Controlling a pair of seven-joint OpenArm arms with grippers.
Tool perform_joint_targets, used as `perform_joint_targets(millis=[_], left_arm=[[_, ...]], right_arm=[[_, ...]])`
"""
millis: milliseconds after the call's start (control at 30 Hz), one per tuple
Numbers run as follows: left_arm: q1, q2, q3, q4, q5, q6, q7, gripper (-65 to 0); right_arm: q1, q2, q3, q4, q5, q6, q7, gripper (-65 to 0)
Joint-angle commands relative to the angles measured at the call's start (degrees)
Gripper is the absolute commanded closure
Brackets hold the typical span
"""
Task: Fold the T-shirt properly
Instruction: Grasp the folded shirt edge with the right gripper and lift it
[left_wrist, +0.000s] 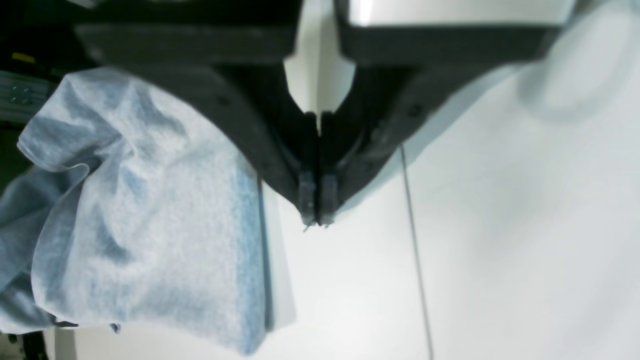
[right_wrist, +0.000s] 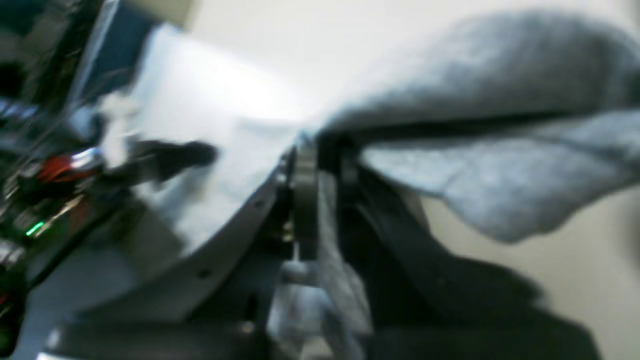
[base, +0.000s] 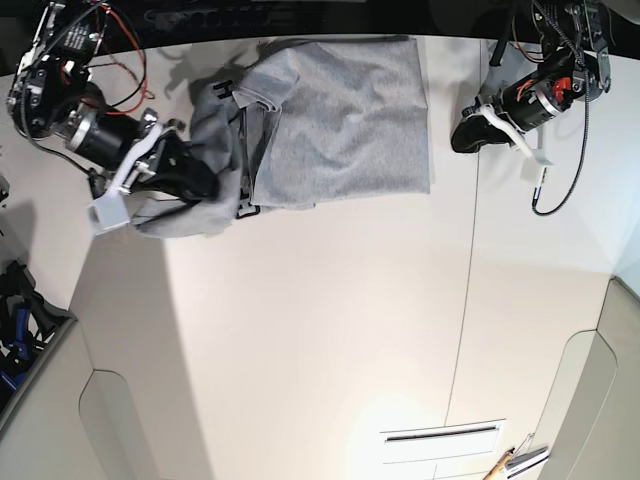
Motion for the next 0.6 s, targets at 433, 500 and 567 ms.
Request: perform_joint_targets(millis=[433,500,567], left_arm=[[0.3,-0.2,0.0,0.2,1.4,0.2,2.2,0.0],[0.3,-0.2,0.0,0.2,1.3,0.2,2.2,0.0],[0.3,-0.2,0.0,0.2,1.0,0.2,2.2,0.0]], right_arm=[[-0.4,-7.1,-32.8,2.1,-26.1,-2.0,16.9,0.0],[0.6,-7.1,-36.7,0.3,-31.0,-4.6,18.7,0.0],[1.9,-7.1,-39.9,-1.7,-34.3,-7.5,19.3,0.0]])
